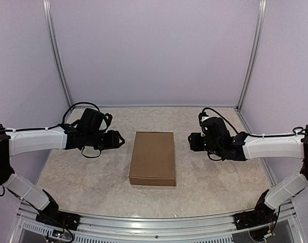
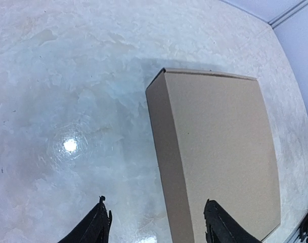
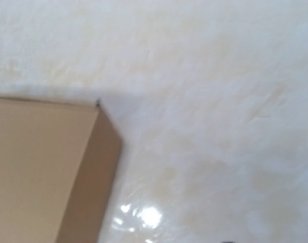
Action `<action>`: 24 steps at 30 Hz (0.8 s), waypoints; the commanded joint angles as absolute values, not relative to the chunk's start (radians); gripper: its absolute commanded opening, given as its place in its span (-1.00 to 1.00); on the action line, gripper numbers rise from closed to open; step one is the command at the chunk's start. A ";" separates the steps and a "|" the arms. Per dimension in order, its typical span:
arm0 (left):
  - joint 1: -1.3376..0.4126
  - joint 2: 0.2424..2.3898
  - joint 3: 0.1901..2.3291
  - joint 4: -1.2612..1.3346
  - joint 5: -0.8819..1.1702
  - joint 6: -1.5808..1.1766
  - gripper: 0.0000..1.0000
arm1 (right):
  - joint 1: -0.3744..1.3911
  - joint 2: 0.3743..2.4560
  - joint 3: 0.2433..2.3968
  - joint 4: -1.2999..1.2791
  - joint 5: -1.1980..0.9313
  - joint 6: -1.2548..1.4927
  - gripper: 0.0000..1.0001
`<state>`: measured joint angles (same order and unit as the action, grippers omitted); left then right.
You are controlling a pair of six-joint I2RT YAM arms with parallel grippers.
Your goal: Fold the paper box
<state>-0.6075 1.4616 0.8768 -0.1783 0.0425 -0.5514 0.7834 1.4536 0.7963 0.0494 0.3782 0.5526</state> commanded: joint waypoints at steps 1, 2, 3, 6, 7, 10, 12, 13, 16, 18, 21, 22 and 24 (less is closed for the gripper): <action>-0.600 1.353 0.938 -0.291 -0.068 -0.493 0.30 | 0.772 1.339 0.768 -0.057 0.505 0.470 0.48; -0.600 1.333 0.945 -0.305 -0.081 -0.485 0.35 | 0.770 1.314 0.768 -0.069 0.516 0.453 0.89; -0.598 1.302 0.951 -0.319 -0.092 -0.479 0.44 | 0.769 1.292 0.770 -0.084 0.526 0.441 0.98; -0.597 1.226 0.975 -0.354 -0.116 -0.452 0.95 | 0.765 1.230 0.785 -0.135 0.549 0.408 0.99; -0.596 1.206 0.983 -0.363 -0.125 -0.443 0.97 | 0.765 1.211 0.789 -0.147 0.555 0.398 0.99; -0.594 1.134 1.007 -0.402 -0.164 -0.412 0.98 | 0.765 1.159 0.800 -0.178 0.576 0.379 0.99; -0.593 1.096 1.024 -0.438 -0.186 -0.385 0.98 | 0.765 1.129 0.819 -0.213 0.595 0.381 0.99; -0.592 1.068 1.031 -0.452 -0.200 -0.373 0.98 | 0.765 1.114 0.830 -0.238 0.607 0.392 0.99; -0.592 1.013 1.043 -0.486 -0.226 -0.336 0.98 | 0.765 1.069 0.856 -0.305 0.646 0.407 0.99; -0.591 0.970 1.054 -0.508 -0.234 -0.321 0.97 | 0.765 1.031 0.869 -0.344 0.671 0.416 0.99; -0.591 0.906 1.052 -0.517 -0.238 -0.290 0.98 | 0.766 0.959 0.885 -0.404 0.727 0.444 0.99; -0.591 0.884 1.048 -0.518 -0.238 -0.278 0.97 | 0.766 0.936 0.886 -0.422 0.757 0.460 0.99; -0.591 0.842 1.035 -0.514 -0.234 -0.252 0.98 | 0.766 0.889 0.885 -0.446 0.795 0.455 0.99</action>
<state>-0.5995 0.9070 1.0313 -0.4736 -0.2153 -0.3244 0.7734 0.9668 0.8597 -0.3370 0.6827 0.4282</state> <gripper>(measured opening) 0.988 0.995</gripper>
